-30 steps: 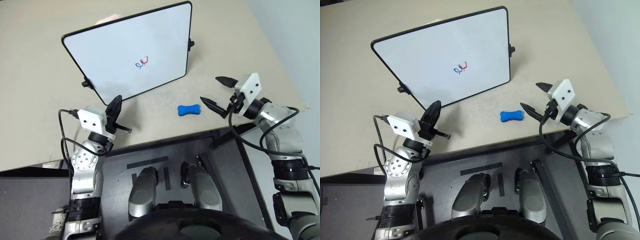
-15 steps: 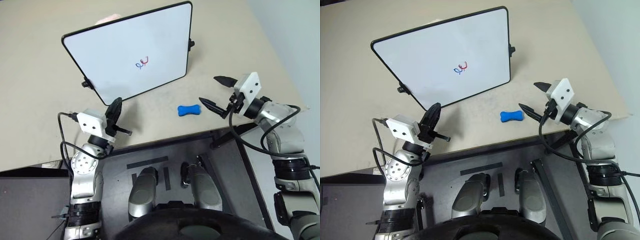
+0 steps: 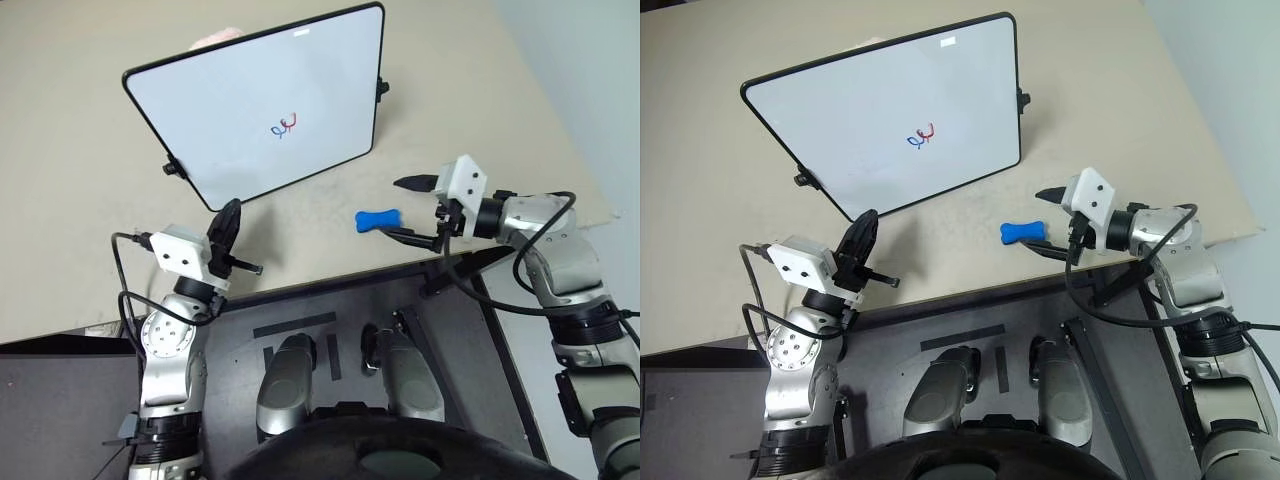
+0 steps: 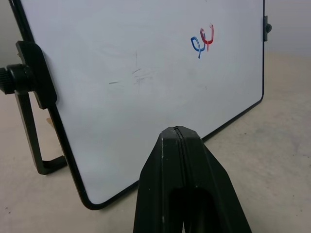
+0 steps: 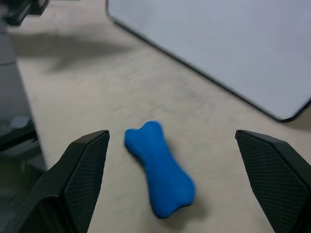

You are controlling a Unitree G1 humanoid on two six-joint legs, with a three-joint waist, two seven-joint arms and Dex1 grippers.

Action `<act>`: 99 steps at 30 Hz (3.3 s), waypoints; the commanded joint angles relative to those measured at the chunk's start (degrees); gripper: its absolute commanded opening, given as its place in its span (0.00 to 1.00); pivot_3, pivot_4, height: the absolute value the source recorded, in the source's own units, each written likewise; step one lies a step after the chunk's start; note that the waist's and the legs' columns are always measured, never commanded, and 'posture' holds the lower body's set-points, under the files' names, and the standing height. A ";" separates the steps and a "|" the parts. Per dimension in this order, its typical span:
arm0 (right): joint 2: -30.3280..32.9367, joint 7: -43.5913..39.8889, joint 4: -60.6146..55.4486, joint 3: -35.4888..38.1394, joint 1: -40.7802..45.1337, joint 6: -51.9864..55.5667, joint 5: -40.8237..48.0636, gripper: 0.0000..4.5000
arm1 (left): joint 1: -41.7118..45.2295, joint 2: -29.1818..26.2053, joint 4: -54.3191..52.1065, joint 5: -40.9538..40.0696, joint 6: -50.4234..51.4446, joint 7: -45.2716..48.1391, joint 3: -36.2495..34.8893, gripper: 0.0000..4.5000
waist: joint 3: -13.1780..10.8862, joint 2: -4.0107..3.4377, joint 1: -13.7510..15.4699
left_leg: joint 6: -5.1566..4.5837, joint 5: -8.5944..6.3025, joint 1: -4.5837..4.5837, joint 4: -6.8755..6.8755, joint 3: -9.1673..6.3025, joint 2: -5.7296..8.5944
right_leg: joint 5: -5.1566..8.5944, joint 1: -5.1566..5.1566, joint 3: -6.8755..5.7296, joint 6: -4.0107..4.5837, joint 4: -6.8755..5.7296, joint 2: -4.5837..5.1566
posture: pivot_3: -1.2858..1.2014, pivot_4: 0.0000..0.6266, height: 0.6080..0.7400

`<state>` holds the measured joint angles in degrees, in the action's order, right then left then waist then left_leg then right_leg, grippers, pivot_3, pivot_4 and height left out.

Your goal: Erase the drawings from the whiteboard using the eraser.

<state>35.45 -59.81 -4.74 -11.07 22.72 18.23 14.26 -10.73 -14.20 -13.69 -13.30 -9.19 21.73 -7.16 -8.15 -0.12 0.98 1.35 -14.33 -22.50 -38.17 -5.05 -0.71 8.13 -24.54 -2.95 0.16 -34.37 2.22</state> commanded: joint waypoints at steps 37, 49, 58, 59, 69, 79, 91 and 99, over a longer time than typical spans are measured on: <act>-5.84 2.92 5.39 -4.45 9.95 -4.97 -9.29 0.06 | -1.54 1.04 0.23 0.39 -2.78 0.54 1.25 0.00 | 0.00 0.00 0.01 | 0.03 0.01 0.04 0.00 -0.04 -0.01 | -0.17 -0.04 0.00 0.30 -0.05 0.00 | 0.52 0.24 1.00; -16.82 21.26 32.40 -11.13 29.83 -47.92 -27.92 0.06 | 0.74 0.99 1.49 0.63 -2.89 0.33 1.59 0.00 | -0.04 -0.06 -0.06 | 0.17 -0.02 0.05 0.01 -0.15 -0.07 | -0.49 -0.28 0.00 0.93 -0.30 0.01 | 0.52 0.24 1.00; -21.08 37.35 54.78 -13.86 38.92 -66.24 -39.69 0.06 | 0.56 1.69 2.40 1.06 -4.33 -0.16 1.55 0.00 | -0.04 -0.06 0.12 | 0.77 -0.43 -0.44 0.00 -0.14 -0.08 | -0.63 -0.89 -0.07 1.14 -0.48 0.08 | 0.52 0.24 1.00; -21.53 38.56 56.78 -14.44 39.47 -67.08 -40.92 0.06 | 0.56 1.80 2.19 1.15 -4.23 -0.27 1.62 0.00 | -0.03 -0.06 0.12 | 0.87 -0.49 -0.44 0.00 -0.14 -0.09 | -0.64 -0.93 -0.07 1.17 -0.49 0.09 | 0.52 0.24 1.00; -23.89 46.23 65.23 -17.48 41.12 -70.57 -47.44 0.06 | 0.41 1.93 2.37 1.35 -4.79 -0.48 1.47 0.00 | -0.04 -0.06 0.11 | 1.15 -0.65 -0.43 -0.04 -0.10 -0.12 | -0.71 -0.95 -0.10 1.27 -0.51 0.10 | 0.52 0.24 1.00; -22.50 52.51 67.14 -16.22 44.98 -67.80 -48.71 0.06 | 0.74 1.87 2.48 1.29 -4.61 -0.34 1.70 0.00 | -0.04 -0.07 0.04 | 1.19 -0.68 -0.41 -0.04 -0.09 -0.14 | -0.81 -1.00 -0.10 1.43 -0.54 0.10 | 0.52 0.24 1.00; -23.87 50.72 68.97 -19.08 40.44 -66.96 -50.33 0.06 | 0.92 1.99 2.63 1.29 -4.78 -0.34 1.92 0.00 | -0.04 -0.07 -0.05 | 1.17 -0.64 -0.40 -0.04 -0.08 -0.17 | -0.98 -0.98 -0.12 1.55 -0.53 0.10 | 0.52 0.24 1.00; -22.32 57.30 67.63 -16.58 44.23 -64.78 -50.07 0.06 | 0.86 1.88 2.27 1.32 -4.36 -0.49 1.86 0.00 | -0.05 -0.09 -0.12 | 1.17 -0.63 -0.42 -0.04 -0.06 -0.17 | -0.98 -0.98 -0.11 1.54 -0.49 0.10 | 0.52 0.24 1.00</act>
<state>12.35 -6.01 64.81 -30.36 63.98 -47.99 -36.93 -10.08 -12.34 -10.04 -11.96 -12.77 21.23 -5.43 -8.20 -0.21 0.86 2.52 -14.96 -22.92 -38.21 -5.11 -0.89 7.14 -25.52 -3.07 1.71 -34.87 2.31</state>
